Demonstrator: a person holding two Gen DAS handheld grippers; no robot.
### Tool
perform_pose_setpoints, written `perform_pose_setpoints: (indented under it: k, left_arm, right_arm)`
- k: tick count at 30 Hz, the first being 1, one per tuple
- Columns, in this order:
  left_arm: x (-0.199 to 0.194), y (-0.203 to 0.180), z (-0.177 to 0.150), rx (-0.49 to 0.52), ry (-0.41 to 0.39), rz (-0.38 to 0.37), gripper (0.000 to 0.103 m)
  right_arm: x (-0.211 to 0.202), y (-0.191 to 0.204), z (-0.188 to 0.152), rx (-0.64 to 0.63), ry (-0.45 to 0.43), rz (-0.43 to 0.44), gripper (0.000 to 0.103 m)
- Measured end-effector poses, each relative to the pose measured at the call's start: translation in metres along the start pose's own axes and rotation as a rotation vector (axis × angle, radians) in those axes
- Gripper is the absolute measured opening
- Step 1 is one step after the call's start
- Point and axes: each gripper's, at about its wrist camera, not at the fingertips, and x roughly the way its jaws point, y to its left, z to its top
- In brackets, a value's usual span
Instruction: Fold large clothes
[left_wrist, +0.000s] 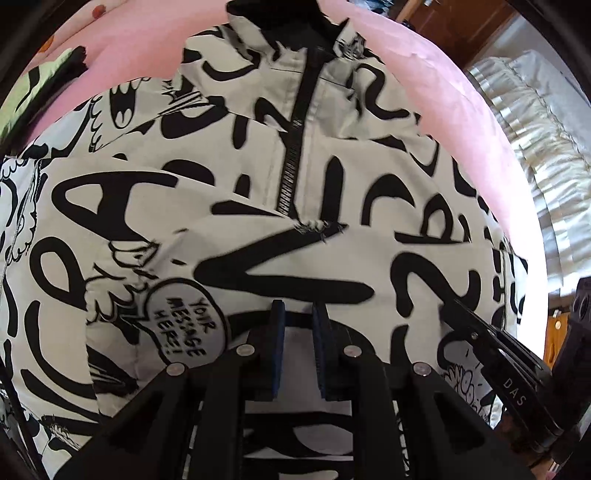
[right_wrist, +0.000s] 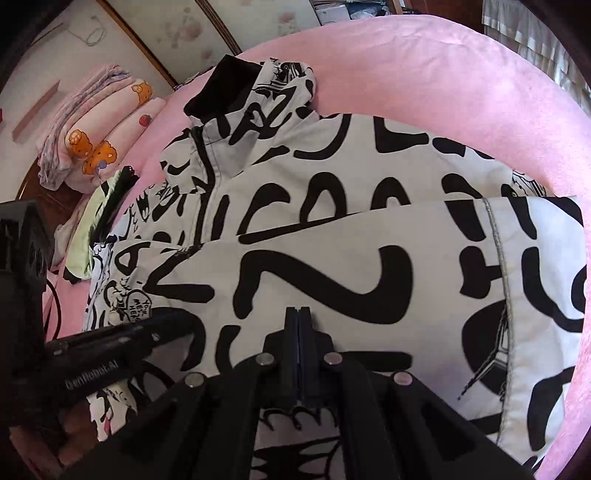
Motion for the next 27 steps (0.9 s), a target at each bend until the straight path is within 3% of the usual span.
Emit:
perform_pose_setpoints:
  k: [6, 10, 12, 15, 16, 20, 25, 27]
  left_arm:
    - [-0.010, 0.045, 0.019, -0.093, -0.038, 0.047, 0.013]
    - [-0.013, 0.070, 0.022, -0.162, -0.026, -0.034, 0.012]
    - [-0.017, 0.074, 0.022, -0.164, -0.038, -0.030, 0.012]
    - [-0.016, 0.074, 0.020, -0.160, -0.050, -0.024, 0.012]
    - [-0.014, 0.073, 0.020, -0.157, -0.049, -0.018, 0.012]
    - [-0.023, 0.077, 0.016, -0.131, -0.048, 0.002, 0.012]
    - [-0.040, 0.077, 0.007, -0.147, -0.059, 0.056, 0.012]
    - [-0.048, 0.076, 0.002, -0.136, -0.050, 0.006, 0.012]
  right_arm:
    - [-0.016, -0.048, 0.011, 0.103, -0.025, -0.091, 0.000]
    - [-0.037, -0.078, 0.015, 0.139, -0.064, -0.197, 0.000]
    - [-0.042, -0.093, 0.015, 0.186, -0.066, -0.125, 0.000]
    - [-0.049, -0.101, 0.013, 0.172, -0.074, -0.285, 0.000]
    - [-0.051, -0.104, 0.013, 0.170, -0.080, -0.298, 0.000]
    - [-0.057, -0.127, 0.007, 0.260, -0.101, -0.279, 0.000]
    - [-0.060, -0.135, 0.003, 0.281, -0.087, -0.341, 0.000]
    - [-0.066, -0.131, 0.001, 0.292, -0.090, -0.321, 0.000]
